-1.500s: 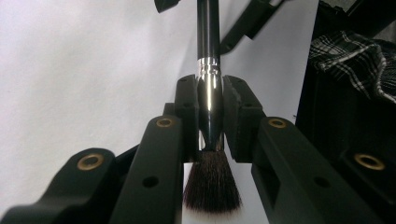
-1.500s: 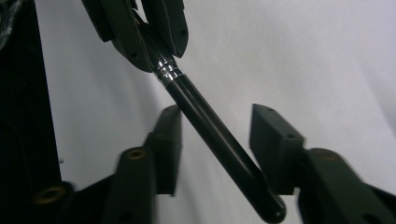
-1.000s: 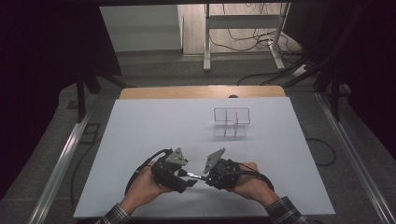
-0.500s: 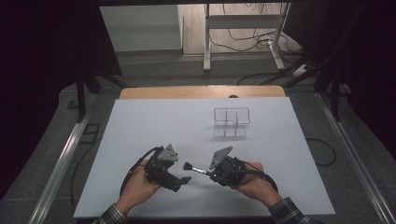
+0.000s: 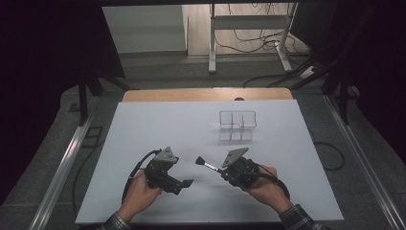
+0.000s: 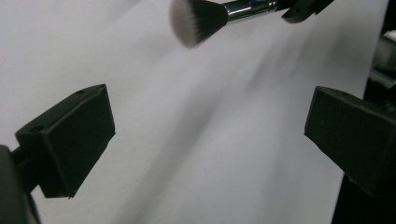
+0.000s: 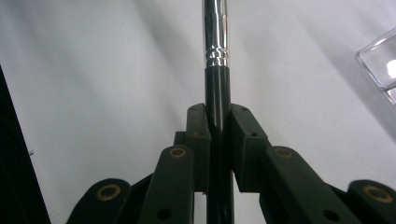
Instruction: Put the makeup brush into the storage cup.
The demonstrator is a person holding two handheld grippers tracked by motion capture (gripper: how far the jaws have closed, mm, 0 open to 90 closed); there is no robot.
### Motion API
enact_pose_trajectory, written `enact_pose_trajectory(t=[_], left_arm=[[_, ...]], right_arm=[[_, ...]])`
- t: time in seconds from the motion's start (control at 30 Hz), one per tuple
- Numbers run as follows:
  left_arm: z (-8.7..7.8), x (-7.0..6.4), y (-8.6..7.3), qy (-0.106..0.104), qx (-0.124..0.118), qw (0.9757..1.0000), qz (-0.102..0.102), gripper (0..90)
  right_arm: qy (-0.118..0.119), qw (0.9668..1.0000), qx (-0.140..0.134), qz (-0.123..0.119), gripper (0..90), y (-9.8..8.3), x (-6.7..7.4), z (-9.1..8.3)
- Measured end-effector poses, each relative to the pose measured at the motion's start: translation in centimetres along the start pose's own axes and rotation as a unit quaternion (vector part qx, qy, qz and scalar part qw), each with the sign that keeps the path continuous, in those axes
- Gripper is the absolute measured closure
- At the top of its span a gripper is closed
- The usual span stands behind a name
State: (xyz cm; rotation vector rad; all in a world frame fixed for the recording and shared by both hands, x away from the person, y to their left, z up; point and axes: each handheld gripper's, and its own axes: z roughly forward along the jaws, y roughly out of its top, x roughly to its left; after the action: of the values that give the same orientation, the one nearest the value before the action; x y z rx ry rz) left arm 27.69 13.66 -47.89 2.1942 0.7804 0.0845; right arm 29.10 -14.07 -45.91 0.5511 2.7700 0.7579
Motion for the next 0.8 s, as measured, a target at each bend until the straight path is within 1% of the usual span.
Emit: enact_pose_trajectory(t=[0.03,0.1,0.13,0.17,0.2,0.27,0.3,0.33,0.37,0.4,0.47,0.5,0.6,0.63,0.67,0.7,0.73,0.77,0.8], left_arm=[[0.2,0.0,-0.2,-0.001,-0.001,1.0000,-0.006,1.9],[0.3,0.0,-0.2,0.001,0.001,1.0000,-0.006,0.9],[0.4,0.0,-0.3,0.000,0.002,1.0000,-0.008,0.9],[0.5,0.0,-0.3,-0.002,0.001,1.0000,-0.009,0.9],[0.5,-0.1,-0.2,-0.004,-0.002,0.9999,-0.012,0.8],[0.4,-0.1,-0.1,-0.014,-0.005,0.9997,-0.022,0.4],[0.4,-0.1,0.0,-0.018,-0.011,0.9994,-0.029,0.2],[0.3,0.0,0.2,-0.022,-0.008,0.9989,-0.041,0.0],[0.2,0.0,0.3,-0.026,-0.011,0.9984,-0.048,0.0],[0.2,0.0,0.3,-0.026,-0.011,0.9984,-0.048,0.0],[-0.2,0.1,0.4,-0.033,-0.017,0.9977,-0.056,0.1],[-0.4,0.1,0.6,-0.033,-0.026,0.9970,-0.066,0.5],[-0.5,0.0,0.9,-0.031,-0.027,0.9967,-0.070,0.6],[-0.6,-0.1,1.0,-0.029,-0.027,0.9967,-0.071,0.5],[-0.6,-0.2,1.1,-0.028,-0.028,0.9966,-0.073,0.7],[-0.6,-0.2,1.3,-0.033,-0.029,0.9960,-0.078,0.7],[-0.6,-0.2,1.3,-0.033,-0.029,0.9960,-0.078,0.7],[-0.6,-0.3,1.5,-0.042,-0.031,0.9955,-0.080,0.8],[-0.6,-0.3,1.5,-0.042,-0.031,0.9955,-0.080,1.0]], right_arm=[[-0.003,1.0000,-0.005,0.004,78.5,-0.1,0.0,-0.1],[-0.005,0.9999,-0.008,0.006,78.5,-0.1,0.0,-0.2],[-0.007,0.9999,-0.012,0.007,78.5,-0.1,-0.1,-0.2],[-0.008,0.9997,-0.016,0.015,78.5,-0.1,-0.1,-0.3],[-0.010,0.9996,-0.021,0.014,78.5,-0.1,-0.1,-0.3],[-0.014,0.9993,-0.030,0.015,78.5,-0.1,-0.1,-0.4],[-0.015,0.9991,-0.036,0.019,78.6,-0.1,0.0,-0.5],[-0.014,0.9989,-0.039,0.023,78.5,-0.1,0.1,-0.6],[-0.016,0.9987,-0.042,0.024,78.5,-0.1,0.1,-0.6],[-0.016,0.9987,-0.042,0.024,78.5,-0.1,0.1,-0.6],[-0.017,0.9983,-0.047,0.029,78.5,-0.1,0.3,-0.6],[-0.020,0.9980,-0.052,0.031,78.5,0.0,0.5,-0.6],[-0.018,0.9973,-0.060,0.038,78.5,0.1,0.7,-0.7],[-0.011,0.9960,-0.071,0.053,78.5,0.1,0.8,-0.8],[-0.013,0.9952,-0.076,0.061,78.4,0.1,0.9,-0.8],[-0.013,0.9949,-0.077,0.063,78.5,0.1,1.0,-0.8],[-0.013,0.9949,-0.077,0.063,78.5,0.1,1.0,-0.8],[-0.020,0.9945,-0.082,0.062,78.5,0.2,1.2,-0.9],[-0.020,0.9945,-0.082,0.062,78.5,0.2,1.2,-0.9]])
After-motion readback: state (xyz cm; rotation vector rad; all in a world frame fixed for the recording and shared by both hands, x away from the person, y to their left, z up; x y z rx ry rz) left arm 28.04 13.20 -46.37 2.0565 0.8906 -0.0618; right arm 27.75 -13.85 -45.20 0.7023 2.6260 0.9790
